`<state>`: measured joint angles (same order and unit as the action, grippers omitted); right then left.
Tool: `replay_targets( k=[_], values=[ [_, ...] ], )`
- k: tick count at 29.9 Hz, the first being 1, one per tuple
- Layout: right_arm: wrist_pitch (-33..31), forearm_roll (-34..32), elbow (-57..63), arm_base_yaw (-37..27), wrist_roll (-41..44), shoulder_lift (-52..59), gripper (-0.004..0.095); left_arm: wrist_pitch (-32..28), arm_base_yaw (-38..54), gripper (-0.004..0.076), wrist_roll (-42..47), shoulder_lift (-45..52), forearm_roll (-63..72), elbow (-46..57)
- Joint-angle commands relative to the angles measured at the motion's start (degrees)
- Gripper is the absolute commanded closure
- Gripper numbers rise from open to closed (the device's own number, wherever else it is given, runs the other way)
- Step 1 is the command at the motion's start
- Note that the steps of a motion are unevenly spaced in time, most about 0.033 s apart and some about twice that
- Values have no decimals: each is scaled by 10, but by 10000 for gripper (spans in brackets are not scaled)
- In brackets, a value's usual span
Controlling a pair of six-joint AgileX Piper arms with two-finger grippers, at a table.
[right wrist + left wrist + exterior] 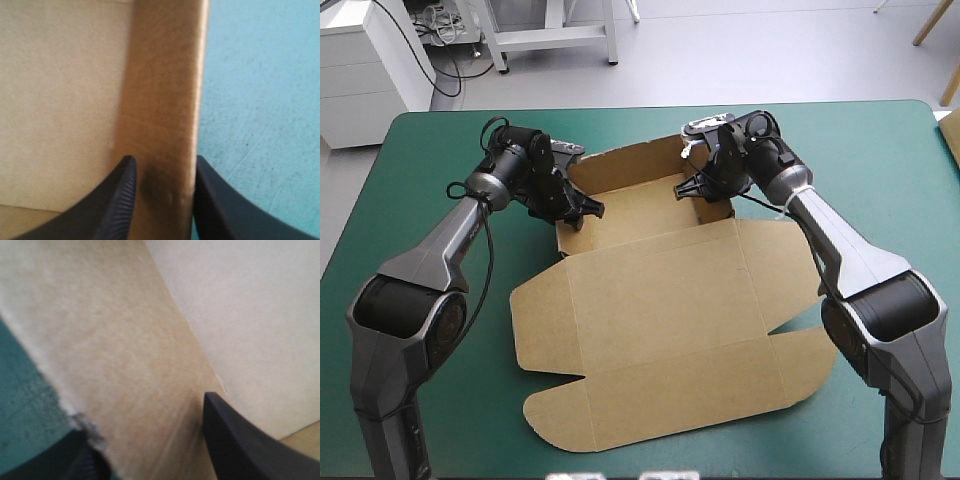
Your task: Fold the box
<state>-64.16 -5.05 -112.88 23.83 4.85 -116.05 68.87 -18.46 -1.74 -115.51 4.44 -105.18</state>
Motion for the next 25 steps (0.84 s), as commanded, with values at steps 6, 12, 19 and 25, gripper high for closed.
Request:
replay_targets(
  k=[6, 12, 19, 25],
  values=[
    [-29, -10, -46, 0, -15, 31, 407, 42, -4, 306, 2, 36, 3, -96],
    [-29, -10, -67, 0, -15, 45, 408, 42, -4, 306, 2, 71, 9, -115],
    [-29, -13, -71, 0, -15, 88, 407, 42, -4, 305, -5, 164, -15, -115],
    [-29, -22, -71, 0, -15, 102, 415, 42, -4, 306, -9, 261, -17, -115]
  ],
)
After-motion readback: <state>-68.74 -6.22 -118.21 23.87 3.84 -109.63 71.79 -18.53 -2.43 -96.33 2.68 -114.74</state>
